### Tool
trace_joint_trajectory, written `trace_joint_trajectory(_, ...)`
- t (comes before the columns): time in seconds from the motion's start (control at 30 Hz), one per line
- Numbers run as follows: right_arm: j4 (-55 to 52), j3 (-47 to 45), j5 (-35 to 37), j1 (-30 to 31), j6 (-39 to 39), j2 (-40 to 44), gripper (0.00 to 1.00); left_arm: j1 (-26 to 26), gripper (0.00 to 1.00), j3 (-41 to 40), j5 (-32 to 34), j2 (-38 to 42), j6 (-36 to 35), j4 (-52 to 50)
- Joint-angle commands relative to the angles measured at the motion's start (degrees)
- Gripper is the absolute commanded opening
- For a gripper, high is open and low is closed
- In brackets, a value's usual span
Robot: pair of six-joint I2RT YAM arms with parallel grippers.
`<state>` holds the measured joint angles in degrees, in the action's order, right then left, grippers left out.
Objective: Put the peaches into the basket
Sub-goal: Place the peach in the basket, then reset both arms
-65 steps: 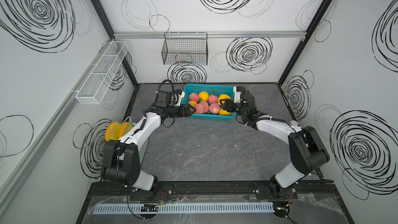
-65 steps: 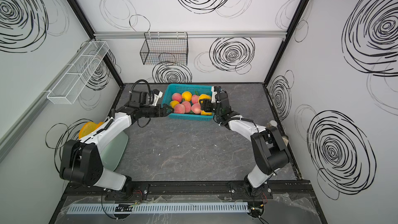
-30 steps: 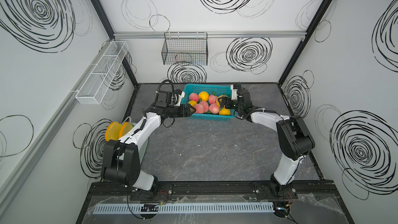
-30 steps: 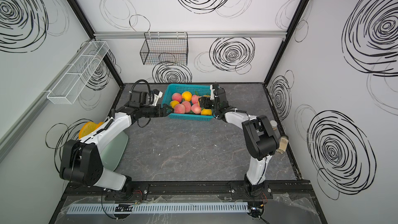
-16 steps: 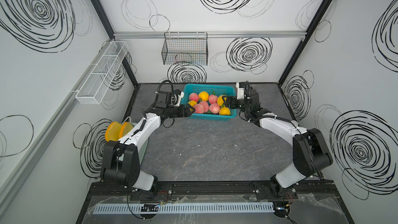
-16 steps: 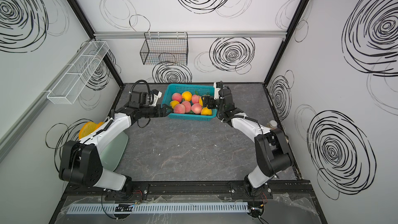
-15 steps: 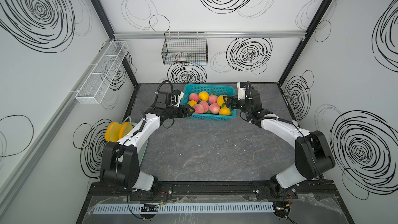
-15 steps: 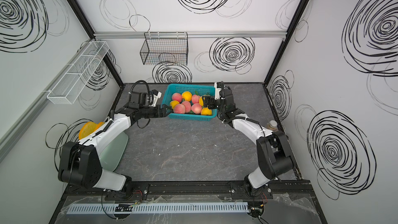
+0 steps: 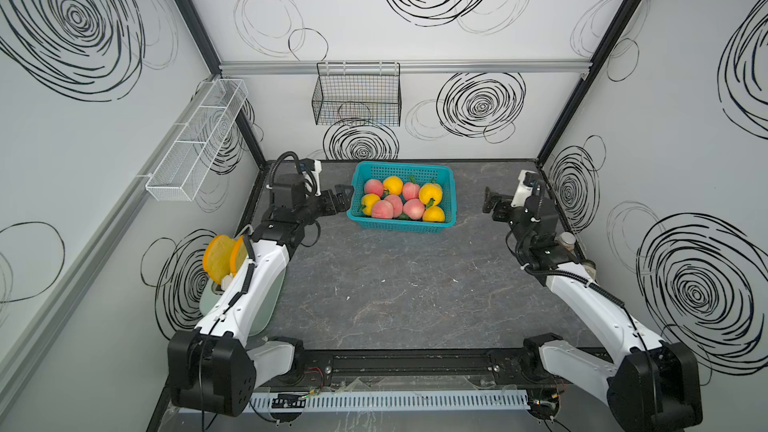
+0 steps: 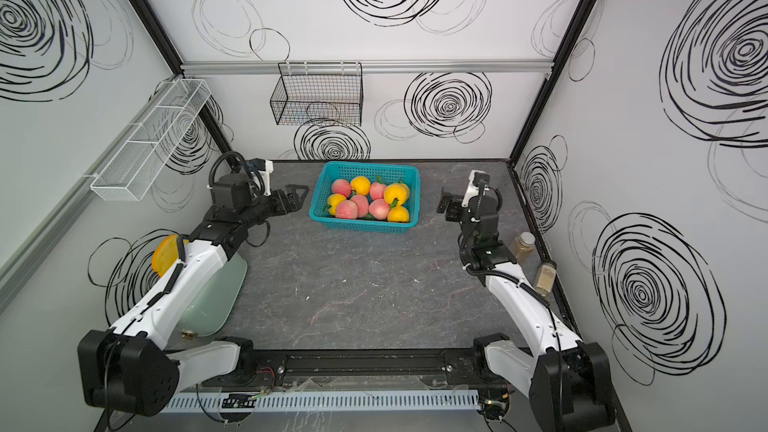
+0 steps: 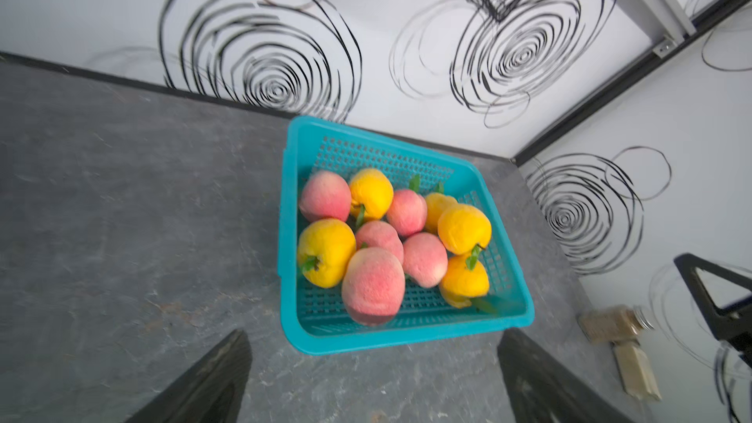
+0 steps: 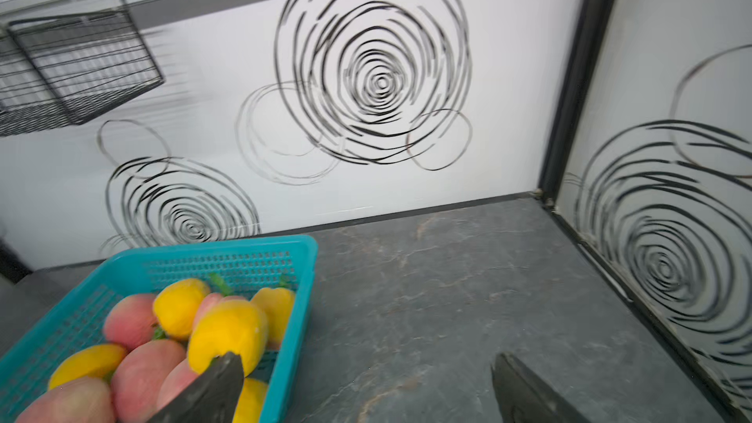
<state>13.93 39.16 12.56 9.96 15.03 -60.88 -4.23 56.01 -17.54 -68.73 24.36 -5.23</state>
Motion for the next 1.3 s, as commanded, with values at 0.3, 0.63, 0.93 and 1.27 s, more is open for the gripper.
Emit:
trace_joint_trajectory(0.3,30.6,-24.6,5.6,-13.0,-3.6,2.6,0.99,11.4,0.98,-22.1,20.9,5.8,18.0,23.4)
trace_joint_trajectory(0.63,44.8,-30.0,-2.2,-13.6,-9.4,-6.9,0.99,8.9,0.98,-38.8,36.5,8.7,1.5,44.7)
trace_joint_trajectory(0.93,58.7,-32.5,-10.7,-13.4,-10.6,-16.4,0.99,6.8,0.98,-44.4,31.6,-1.8,-10.3,62.9)
trace_joint_trajectory(1.27,61.7,-29.4,-16.5,-11.5,-14.8,-25.3,0.99,5.1,0.98,-43.3,26.5,-5.0,-16.1,66.2)
